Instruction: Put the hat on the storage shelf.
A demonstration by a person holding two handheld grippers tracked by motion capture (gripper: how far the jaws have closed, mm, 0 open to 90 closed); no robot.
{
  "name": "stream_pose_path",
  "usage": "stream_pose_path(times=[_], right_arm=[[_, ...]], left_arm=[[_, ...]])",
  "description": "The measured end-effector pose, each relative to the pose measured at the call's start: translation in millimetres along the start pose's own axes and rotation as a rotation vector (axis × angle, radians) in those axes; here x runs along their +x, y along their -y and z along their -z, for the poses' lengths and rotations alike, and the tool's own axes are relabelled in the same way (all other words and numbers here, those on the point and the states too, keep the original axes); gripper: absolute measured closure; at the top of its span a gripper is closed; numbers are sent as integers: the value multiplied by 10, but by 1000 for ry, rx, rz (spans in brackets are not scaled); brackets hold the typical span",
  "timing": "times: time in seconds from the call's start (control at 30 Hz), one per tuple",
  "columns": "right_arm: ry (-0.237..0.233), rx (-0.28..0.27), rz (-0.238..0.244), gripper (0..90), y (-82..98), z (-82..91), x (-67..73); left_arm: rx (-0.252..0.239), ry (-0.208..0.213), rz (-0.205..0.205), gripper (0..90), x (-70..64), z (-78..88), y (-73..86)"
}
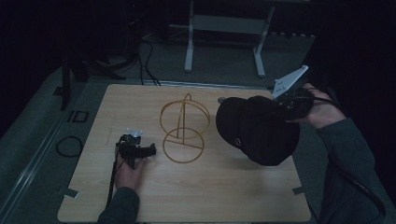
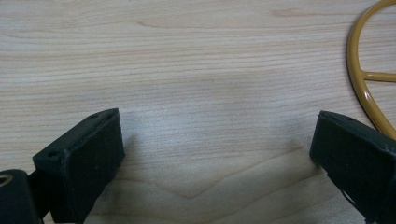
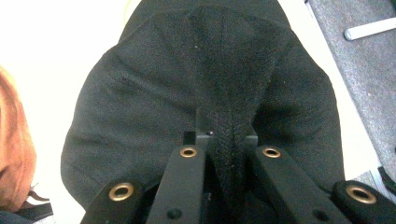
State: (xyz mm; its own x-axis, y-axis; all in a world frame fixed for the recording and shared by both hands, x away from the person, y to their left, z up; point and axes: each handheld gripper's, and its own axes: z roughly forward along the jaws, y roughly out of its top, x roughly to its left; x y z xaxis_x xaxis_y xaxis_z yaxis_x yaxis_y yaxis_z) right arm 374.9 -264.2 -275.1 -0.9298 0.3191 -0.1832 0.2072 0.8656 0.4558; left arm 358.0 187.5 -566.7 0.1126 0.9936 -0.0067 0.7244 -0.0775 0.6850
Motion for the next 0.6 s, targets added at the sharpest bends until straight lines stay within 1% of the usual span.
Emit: stream_pose_path(times=[0.23,0.5,0.6], right_arm=[[-1,-17,1,861,-81,18,-24],[-9,-21,15,859,-213,22,-11],[-13,-30,19,859,-254,27,-17]], left_arm=[[0,0,-2,25,-4,-1,-2],[0,0,-2,25,-6,-2,-3],[0,0,-2,25,-6,-2,-3]])
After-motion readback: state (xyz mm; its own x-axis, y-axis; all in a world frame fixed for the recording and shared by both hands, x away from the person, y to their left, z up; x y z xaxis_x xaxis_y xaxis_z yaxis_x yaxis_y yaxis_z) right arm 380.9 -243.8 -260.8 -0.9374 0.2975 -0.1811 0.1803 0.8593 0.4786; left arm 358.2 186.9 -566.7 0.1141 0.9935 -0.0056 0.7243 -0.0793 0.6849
